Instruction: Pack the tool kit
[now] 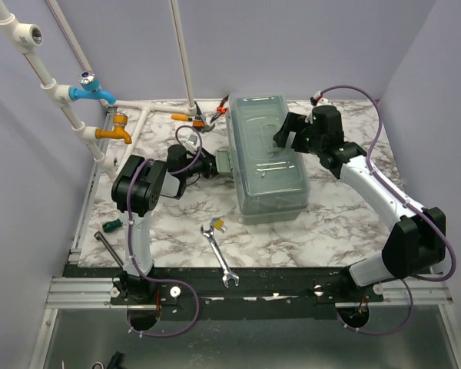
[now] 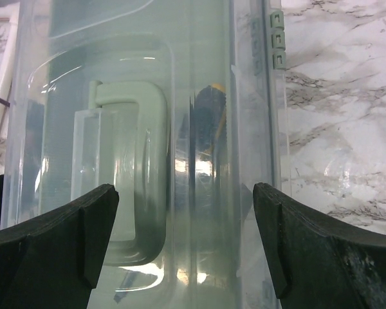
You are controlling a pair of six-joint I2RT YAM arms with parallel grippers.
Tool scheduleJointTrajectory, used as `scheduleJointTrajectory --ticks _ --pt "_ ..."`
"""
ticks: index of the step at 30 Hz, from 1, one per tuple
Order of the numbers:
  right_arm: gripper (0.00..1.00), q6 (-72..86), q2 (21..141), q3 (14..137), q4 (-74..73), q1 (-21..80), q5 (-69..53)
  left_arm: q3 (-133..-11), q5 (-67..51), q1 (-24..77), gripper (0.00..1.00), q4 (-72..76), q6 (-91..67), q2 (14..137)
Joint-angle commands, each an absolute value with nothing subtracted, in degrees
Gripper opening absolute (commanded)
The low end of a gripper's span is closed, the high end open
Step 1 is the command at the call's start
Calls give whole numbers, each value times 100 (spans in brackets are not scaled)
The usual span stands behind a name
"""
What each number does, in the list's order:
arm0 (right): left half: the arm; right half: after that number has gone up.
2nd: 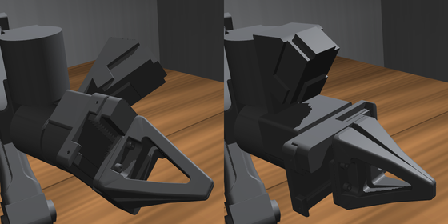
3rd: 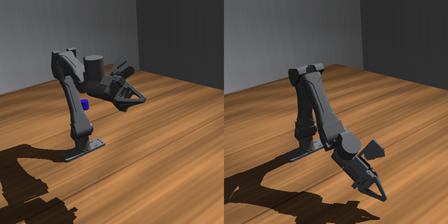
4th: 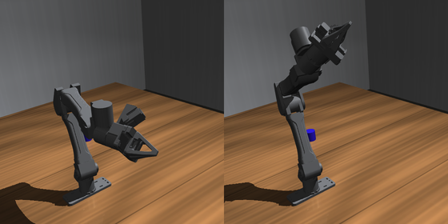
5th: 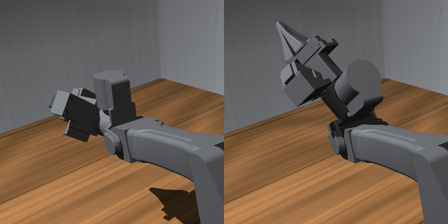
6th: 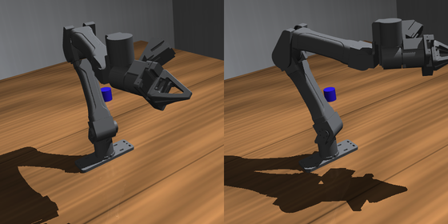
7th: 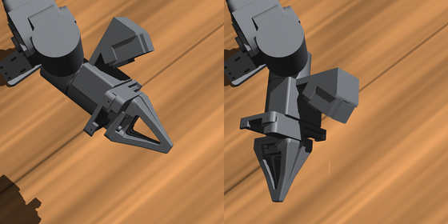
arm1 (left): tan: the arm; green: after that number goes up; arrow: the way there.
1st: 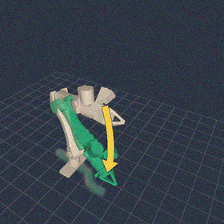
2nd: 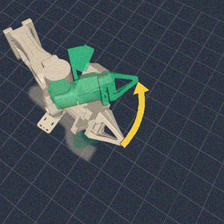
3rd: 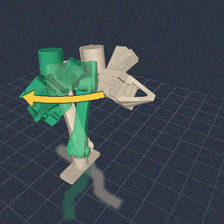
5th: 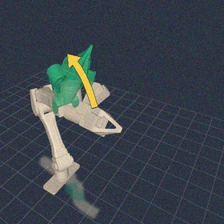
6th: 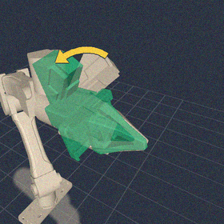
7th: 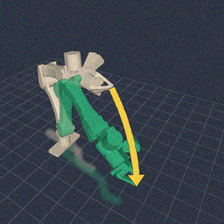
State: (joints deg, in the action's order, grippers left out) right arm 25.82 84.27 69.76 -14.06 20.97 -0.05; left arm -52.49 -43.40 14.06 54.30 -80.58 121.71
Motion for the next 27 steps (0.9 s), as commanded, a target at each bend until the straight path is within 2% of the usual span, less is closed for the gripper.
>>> scheduleJointTrajectory --ticks 1,8,16,19,24,27 --pt "93 2678 8429 6953 -1230 2065 -403 -5207 -4774 1556 0 7755 -9315 12176" --pt "93 2678 8524 6970 -1281 2057 -576 -4907 -4693 1556 0 8367 -9598 11723" --pt "92 2638 8551 7072 -1346 2052 -656 -4648 -4602 1573 0 7639 -8998 11143" --pt "93 2602 8532 7092 -1371 2057 -667 -4605 -4411 1601 0 6600 -8207 10707" --pt "92 2575 8614 7125 -1441 2056 -788 -5027 -3710 1867 0 4031 -6559 9946" --pt "91 2559 8697 7133 -1494 2057 -883 -5455 -3559 2072 0 3339 -6241 9986"
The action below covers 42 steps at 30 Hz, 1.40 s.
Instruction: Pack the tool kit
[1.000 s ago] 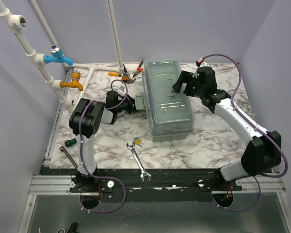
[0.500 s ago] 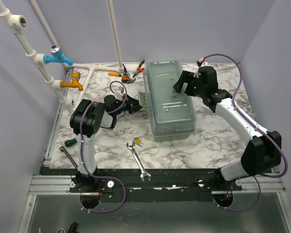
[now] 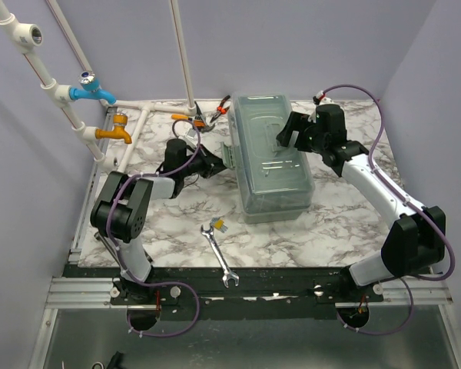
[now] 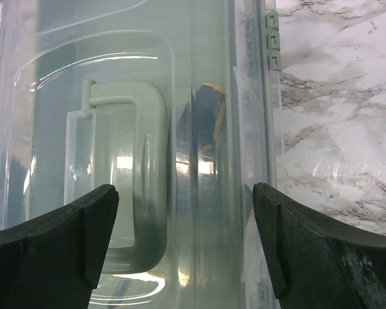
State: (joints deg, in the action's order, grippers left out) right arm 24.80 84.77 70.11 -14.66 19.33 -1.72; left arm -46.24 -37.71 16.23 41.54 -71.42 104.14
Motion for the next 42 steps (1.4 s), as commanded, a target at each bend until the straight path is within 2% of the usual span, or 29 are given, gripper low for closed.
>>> scheduleJointTrajectory --ticks 1,5,9,14,22,27,34,42 --pt "91 2563 8688 7109 -1479 2052 -896 -5606 -3599 2125 0 3295 -6249 10090" --pt "91 2544 8658 7058 -1468 2054 -955 -6329 -3518 2311 0 2418 -5807 10351" --pt "91 2489 8614 6999 -1494 2056 -916 -7063 -2840 2575 0 760 -4714 10268" --pt "91 2438 8668 6931 -1494 2057 -939 -7543 -2303 2761 0 26 -4079 10175" --pt "90 2402 8718 6916 -1459 2057 -981 -9645 -1495 3344 0 -2491 -2821 11160" --pt "90 2392 8703 6900 -1442 2057 -991 -10707 -1098 3596 0 -3488 -2462 11753" --pt "90 2368 8723 6856 -1440 2057 -958 -11595 -396 3875 0 -4450 -2193 12479" --pt "90 2368 8666 6857 -1433 2052 -953 -11707 111 3955 0 -4910 -2162 12933"
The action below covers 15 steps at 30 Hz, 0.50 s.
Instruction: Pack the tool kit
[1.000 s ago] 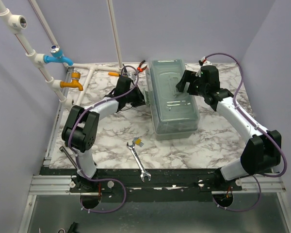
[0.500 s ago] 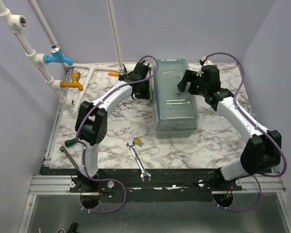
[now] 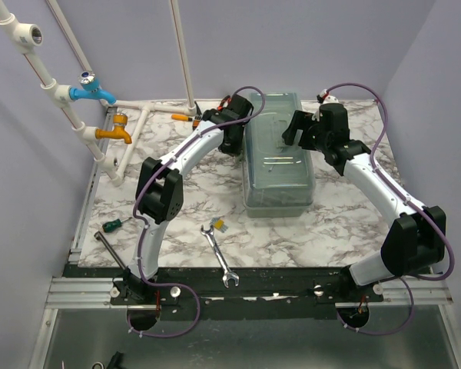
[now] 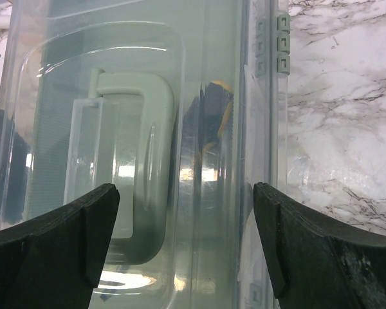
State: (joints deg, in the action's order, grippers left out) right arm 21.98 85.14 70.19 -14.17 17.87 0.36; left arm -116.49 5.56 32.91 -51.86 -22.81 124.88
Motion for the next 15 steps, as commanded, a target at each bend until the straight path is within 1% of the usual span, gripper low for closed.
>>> scheduleJointTrajectory --ticks 1,10,13,15 --pt "90 2367 8667 6855 -1433 2057 -955 -11696 125 3955 0 -4922 -2156 12969" --pt "90 2375 8667 6838 -1397 2057 -986 -11323 -523 3896 0 -4457 -2242 12995" --pt "90 2365 8668 6847 -1406 2054 -989 -11490 -406 3898 0 -4693 -2229 13145" --pt "90 2354 8661 6838 -1406 2057 -977 -11392 -236 3901 0 -4735 -2209 13144"
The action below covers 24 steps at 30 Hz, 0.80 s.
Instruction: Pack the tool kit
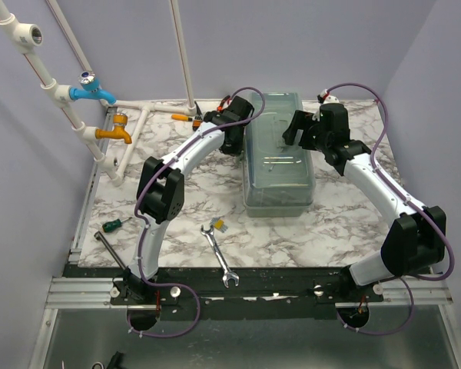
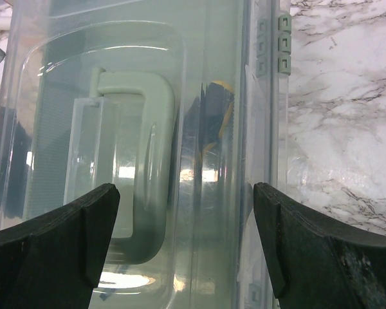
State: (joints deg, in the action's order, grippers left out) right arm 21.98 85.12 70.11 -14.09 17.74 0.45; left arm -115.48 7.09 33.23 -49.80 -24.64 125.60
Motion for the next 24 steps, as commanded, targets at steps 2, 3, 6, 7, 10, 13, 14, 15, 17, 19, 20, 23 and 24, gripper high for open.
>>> scheduleJointTrajectory --ticks 2,3,6,7,10,13,14,15,17,19,20,23,24 --pt "90 2345 8666 6829 -1406 2056 -958 -11201 -193 3894 0 -4683 -2198 13099" --pt "90 2336 8673 6831 -1408 2057 -957 -11152 -193 3898 0 -4684 -2190 13096" --pt "90 2332 8699 6844 -1414 2057 -957 -11117 -59 3894 0 -4851 -2145 13107" --pt "90 2324 8708 6847 -1415 2054 -959 -11074 -45 3889 0 -4901 -2130 13090" --pt "90 2313 8683 6873 -1424 2057 -958 -10887 154 3842 0 -4960 -2127 12999" --pt "90 2307 8684 6921 -1440 2057 -954 -10841 60 3816 0 -4988 -2077 12982" --pt "90 2305 8697 6933 -1441 2057 -968 -10933 46 3815 0 -5097 -2049 13038" --pt "90 2308 8695 6935 -1442 2050 -978 -11007 44 3818 0 -5210 -2035 13087" --pt "90 2303 8697 6950 -1449 2057 -988 -11076 78 3815 0 -5326 -2031 13128" --pt "90 2304 8693 6944 -1450 2057 -987 -11057 43 3817 0 -5300 -2023 13114" --pt "90 2306 8693 6943 -1450 2057 -991 -11070 2 3815 0 -5301 -2022 13122" --pt "90 2351 8666 6918 -1391 2054 -1025 -10696 -615 3785 0 -4785 -2136 12890" --pt "90 2367 8658 6909 -1367 2056 -1064 -10423 -978 3742 0 -4425 -2225 12717"
